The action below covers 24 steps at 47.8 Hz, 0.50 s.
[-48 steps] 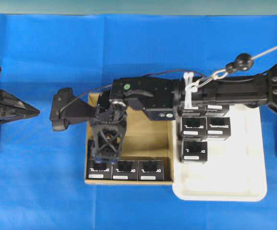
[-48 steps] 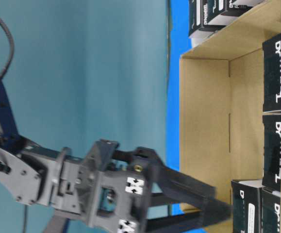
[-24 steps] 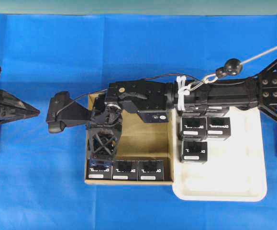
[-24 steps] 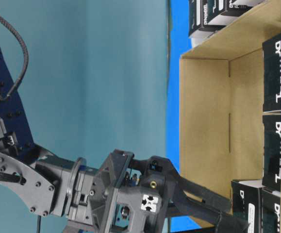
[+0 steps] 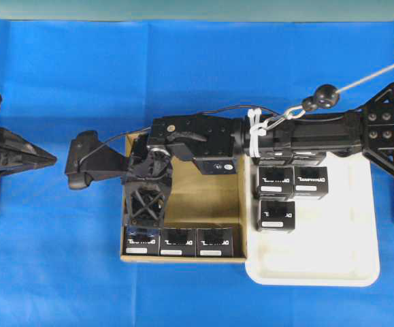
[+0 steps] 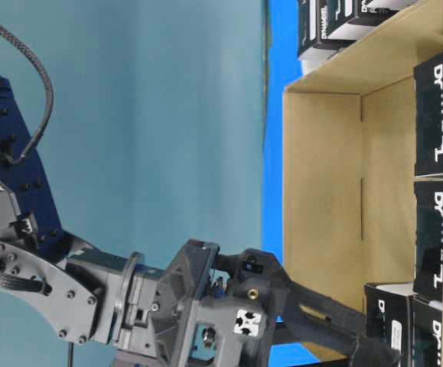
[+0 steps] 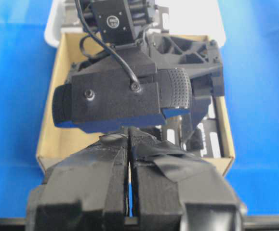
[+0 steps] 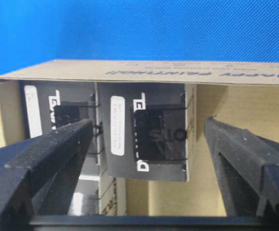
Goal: Pick the box from inside the cardboard box.
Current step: 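Close the right gripper on a black servo box inside the cardboard box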
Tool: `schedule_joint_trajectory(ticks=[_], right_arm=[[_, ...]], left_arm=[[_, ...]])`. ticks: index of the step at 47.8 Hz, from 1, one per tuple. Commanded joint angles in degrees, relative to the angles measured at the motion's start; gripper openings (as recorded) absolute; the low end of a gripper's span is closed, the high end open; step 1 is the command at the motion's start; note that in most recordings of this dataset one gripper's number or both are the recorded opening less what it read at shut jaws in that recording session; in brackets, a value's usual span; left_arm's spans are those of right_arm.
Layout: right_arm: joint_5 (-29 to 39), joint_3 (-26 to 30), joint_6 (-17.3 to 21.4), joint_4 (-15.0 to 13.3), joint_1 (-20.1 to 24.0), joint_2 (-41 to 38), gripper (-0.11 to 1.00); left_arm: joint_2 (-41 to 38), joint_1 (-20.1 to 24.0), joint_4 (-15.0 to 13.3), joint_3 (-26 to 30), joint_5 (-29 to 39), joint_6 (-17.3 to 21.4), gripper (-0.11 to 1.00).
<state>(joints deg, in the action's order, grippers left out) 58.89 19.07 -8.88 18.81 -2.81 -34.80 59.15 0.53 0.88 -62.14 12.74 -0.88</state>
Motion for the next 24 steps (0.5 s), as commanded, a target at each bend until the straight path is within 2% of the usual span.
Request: schedule_joint_trajectory(ticks=[1,17,24], right_arm=[[-0.18,0.09,-0.79,0.00,-0.09,-0.26,0.95],[-0.26,-0.44,-1.41,-0.09,-1.32,-0.70,0.95],[-0.18,-0.35,-1.49,-1.05,-2.20,-0.70,0.95]], left_arm=[[-0.26,0.09,0.09,0.79,-0.26,0.00,-0.02],[-0.18,0.09,0.09,0.79,-0.26,-0.09,-0.02],[-0.26,0.09,0.09,0.79,-0.26,-0.09,-0.02]])
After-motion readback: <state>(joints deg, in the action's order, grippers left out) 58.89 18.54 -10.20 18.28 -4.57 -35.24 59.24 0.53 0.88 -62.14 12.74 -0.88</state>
